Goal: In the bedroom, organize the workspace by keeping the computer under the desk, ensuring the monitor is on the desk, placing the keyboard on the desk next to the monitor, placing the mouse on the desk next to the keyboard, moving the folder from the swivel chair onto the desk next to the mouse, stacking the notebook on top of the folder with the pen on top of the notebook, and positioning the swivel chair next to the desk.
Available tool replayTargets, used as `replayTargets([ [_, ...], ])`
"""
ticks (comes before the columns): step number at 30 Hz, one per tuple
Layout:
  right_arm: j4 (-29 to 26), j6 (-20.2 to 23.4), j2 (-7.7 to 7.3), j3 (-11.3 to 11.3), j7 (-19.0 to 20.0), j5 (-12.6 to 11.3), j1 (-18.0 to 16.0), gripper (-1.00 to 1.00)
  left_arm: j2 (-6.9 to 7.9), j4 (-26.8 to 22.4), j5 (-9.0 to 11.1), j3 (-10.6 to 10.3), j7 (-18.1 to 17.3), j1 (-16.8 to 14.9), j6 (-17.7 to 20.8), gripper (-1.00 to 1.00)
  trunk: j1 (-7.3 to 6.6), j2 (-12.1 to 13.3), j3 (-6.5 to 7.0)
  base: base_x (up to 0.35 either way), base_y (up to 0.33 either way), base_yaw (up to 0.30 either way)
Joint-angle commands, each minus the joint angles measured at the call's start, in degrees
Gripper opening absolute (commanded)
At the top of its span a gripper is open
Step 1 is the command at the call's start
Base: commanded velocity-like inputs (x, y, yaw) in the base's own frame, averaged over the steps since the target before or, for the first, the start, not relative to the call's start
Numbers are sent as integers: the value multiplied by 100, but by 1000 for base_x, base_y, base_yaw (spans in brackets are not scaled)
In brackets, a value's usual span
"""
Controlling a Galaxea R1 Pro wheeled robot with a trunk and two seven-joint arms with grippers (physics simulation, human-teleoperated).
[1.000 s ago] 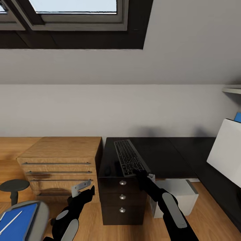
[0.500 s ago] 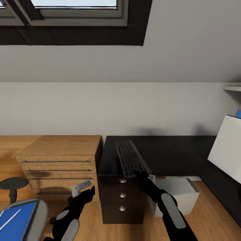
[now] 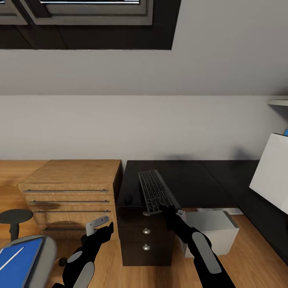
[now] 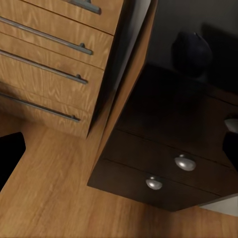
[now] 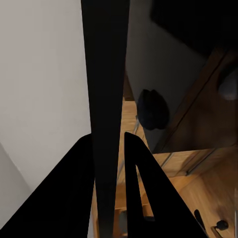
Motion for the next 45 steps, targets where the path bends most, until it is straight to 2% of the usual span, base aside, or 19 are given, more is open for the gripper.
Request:
replayTargets([
  [1, -3, 16, 2, -5, 10, -48, -3, -100, 6, -6, 45, -14, 53, -5, 9, 100, 22, -45, -25, 0, 0, 0],
  [13, -4, 16, 2, 3, 10, -46, -3, -100, 6, -4, 45, -15, 53, -5, 17, 100, 286, -527, -240, 0, 0, 0],
  [23, -4, 16, 2, -5, 10, -4, -3, -100, 6, -1, 46, -14, 53, -5, 18, 100, 286, -527, -240, 0, 0, 0],
  [34, -4, 16, 2, -6, 10, 69, -3, -100, 6, 7, 49, -16, 53, -5, 18, 100, 528, -968, -438, 0, 0, 0],
  [45, -4, 16, 2, -6, 10, 112, -3, -100, 15, 31, 45, -30, 37, -5, 18, 100, 528, -968, -438, 7, 0, 0],
])
